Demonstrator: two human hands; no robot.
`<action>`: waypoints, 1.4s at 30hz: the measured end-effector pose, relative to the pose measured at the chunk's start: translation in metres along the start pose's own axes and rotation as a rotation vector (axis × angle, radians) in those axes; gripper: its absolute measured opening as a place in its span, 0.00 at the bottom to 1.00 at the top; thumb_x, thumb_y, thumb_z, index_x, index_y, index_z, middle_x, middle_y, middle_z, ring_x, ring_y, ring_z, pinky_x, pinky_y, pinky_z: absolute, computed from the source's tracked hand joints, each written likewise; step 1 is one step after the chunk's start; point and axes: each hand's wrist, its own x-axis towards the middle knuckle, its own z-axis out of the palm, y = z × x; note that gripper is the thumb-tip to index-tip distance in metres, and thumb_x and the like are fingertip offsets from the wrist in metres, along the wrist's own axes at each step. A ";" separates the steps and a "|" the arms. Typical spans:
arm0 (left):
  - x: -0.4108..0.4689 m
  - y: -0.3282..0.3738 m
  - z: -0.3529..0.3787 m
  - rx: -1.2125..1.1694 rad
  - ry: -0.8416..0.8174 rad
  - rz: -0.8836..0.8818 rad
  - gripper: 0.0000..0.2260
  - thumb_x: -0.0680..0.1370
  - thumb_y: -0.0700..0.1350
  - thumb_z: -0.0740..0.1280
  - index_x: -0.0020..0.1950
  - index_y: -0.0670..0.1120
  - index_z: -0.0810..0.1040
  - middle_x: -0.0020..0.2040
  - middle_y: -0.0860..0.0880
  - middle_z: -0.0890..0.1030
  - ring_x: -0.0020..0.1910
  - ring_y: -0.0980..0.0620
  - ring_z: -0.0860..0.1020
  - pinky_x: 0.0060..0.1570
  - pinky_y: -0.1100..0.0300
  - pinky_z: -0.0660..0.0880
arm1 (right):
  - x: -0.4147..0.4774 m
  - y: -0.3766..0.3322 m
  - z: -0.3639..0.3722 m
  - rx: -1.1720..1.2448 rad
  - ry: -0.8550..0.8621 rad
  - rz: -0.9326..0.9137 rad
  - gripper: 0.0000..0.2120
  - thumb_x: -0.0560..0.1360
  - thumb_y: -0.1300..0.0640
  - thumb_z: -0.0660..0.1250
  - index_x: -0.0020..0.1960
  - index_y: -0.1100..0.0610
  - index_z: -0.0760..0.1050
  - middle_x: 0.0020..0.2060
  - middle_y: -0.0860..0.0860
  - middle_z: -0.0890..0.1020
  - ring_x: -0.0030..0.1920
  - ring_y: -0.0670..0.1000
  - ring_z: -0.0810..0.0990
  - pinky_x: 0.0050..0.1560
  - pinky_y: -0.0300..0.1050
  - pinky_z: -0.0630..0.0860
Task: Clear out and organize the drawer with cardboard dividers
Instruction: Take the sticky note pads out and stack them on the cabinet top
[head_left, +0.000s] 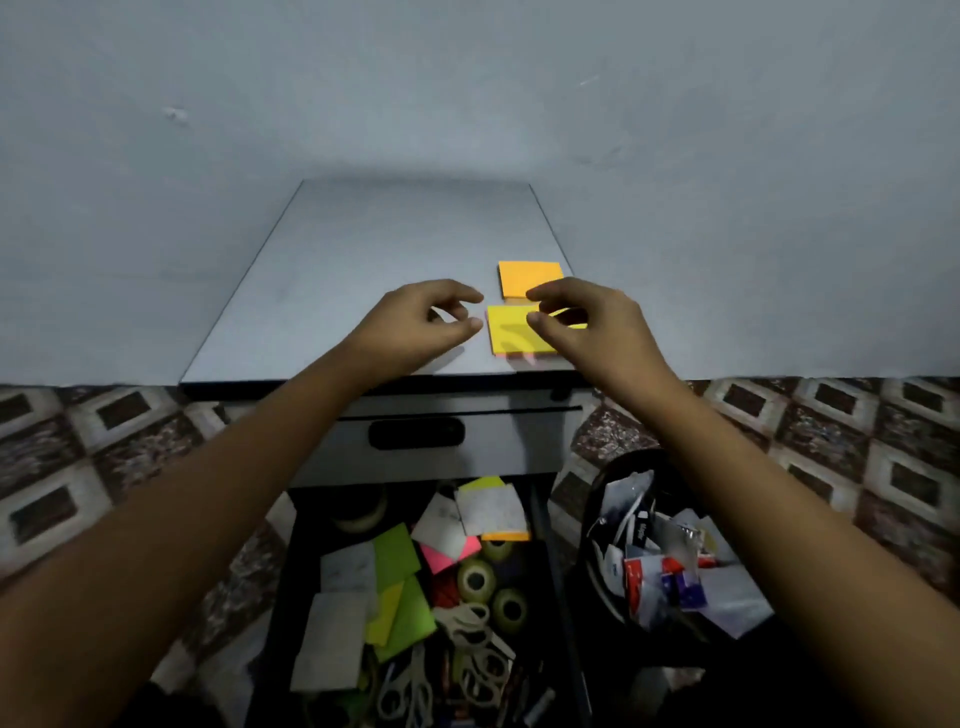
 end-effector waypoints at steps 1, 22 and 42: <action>-0.018 -0.004 0.001 -0.038 0.006 -0.015 0.10 0.76 0.47 0.67 0.58 0.54 0.78 0.48 0.55 0.79 0.42 0.56 0.77 0.44 0.68 0.71 | -0.015 -0.002 0.005 0.015 -0.020 0.001 0.09 0.74 0.57 0.68 0.55 0.53 0.79 0.46 0.50 0.80 0.44 0.47 0.80 0.46 0.35 0.73; -0.220 -0.185 0.116 0.095 -0.340 -0.647 0.18 0.80 0.43 0.62 0.70 0.44 0.69 0.67 0.41 0.67 0.63 0.42 0.70 0.57 0.59 0.68 | -0.207 0.092 0.212 0.053 -0.581 0.524 0.11 0.74 0.61 0.68 0.56 0.60 0.79 0.52 0.57 0.82 0.54 0.55 0.80 0.48 0.41 0.71; -0.207 -0.217 0.147 0.405 -0.459 -0.559 0.21 0.78 0.48 0.63 0.70 0.46 0.67 0.66 0.41 0.67 0.63 0.40 0.67 0.59 0.49 0.70 | -0.165 0.115 0.277 0.053 -0.501 0.880 0.15 0.73 0.63 0.68 0.30 0.63 0.71 0.36 0.62 0.75 0.41 0.58 0.76 0.44 0.51 0.73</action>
